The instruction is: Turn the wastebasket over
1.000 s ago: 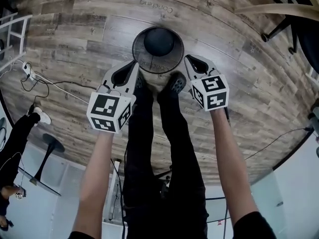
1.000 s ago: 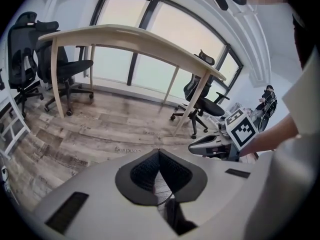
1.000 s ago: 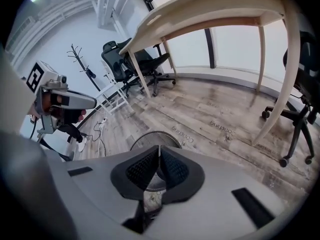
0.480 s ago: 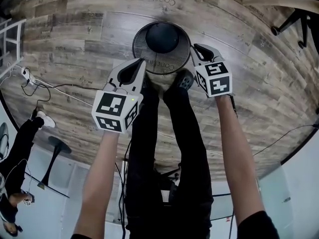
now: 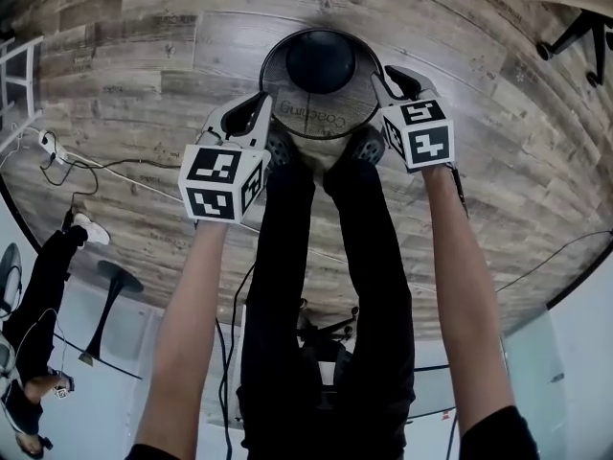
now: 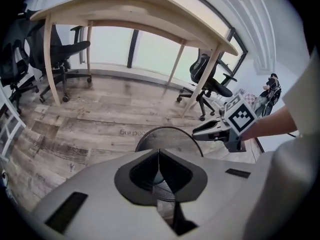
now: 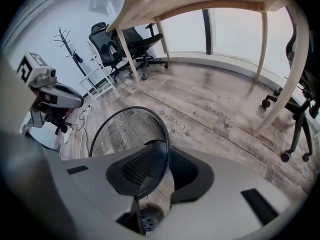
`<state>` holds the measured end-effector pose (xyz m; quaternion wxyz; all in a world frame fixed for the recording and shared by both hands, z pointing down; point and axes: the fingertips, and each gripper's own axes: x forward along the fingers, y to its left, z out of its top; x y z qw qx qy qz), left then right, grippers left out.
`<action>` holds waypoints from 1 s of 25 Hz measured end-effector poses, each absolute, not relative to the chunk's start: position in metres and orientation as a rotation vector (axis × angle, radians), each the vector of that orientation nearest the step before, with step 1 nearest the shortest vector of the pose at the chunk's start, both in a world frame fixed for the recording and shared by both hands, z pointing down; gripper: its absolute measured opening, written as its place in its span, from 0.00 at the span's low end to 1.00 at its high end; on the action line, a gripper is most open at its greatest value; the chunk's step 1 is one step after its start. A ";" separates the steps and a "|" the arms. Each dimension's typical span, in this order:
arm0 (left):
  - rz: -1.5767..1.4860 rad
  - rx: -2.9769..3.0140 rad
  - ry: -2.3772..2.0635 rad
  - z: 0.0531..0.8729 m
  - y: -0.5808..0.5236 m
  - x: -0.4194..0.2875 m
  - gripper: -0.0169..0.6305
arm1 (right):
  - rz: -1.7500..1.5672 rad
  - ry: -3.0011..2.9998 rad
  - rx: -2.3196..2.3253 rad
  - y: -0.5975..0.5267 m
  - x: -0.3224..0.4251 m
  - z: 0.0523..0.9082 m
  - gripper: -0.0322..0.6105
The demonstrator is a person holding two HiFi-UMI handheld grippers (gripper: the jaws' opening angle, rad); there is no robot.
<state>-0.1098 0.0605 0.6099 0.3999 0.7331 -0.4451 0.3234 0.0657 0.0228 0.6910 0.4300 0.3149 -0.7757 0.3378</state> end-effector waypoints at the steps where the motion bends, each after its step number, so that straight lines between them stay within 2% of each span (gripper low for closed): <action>1: 0.828 1.847 -1.129 0.617 0.060 -0.113 0.05 | 0.840 -1.933 0.786 0.023 0.065 0.692 0.24; 11: 0.928 1.812 -1.105 0.673 0.053 -0.133 0.06 | 0.808 -1.891 0.783 0.018 0.063 0.709 0.25; 12: 0.937 1.810 -1.100 0.677 0.052 -0.134 0.06 | 0.804 -1.889 0.783 0.016 0.063 0.711 0.25; 14: 0.950 1.806 -1.085 0.686 0.051 -0.134 0.18 | 0.808 -1.887 0.776 0.015 0.062 0.715 0.25; 15: 0.957 1.805 -1.077 0.690 0.051 -0.134 0.20 | 0.811 -1.886 0.773 0.015 0.062 0.717 0.25; 25: 0.990 1.807 -1.047 0.714 0.032 -0.132 0.22 | 0.811 -1.885 0.749 0.015 0.060 0.728 0.25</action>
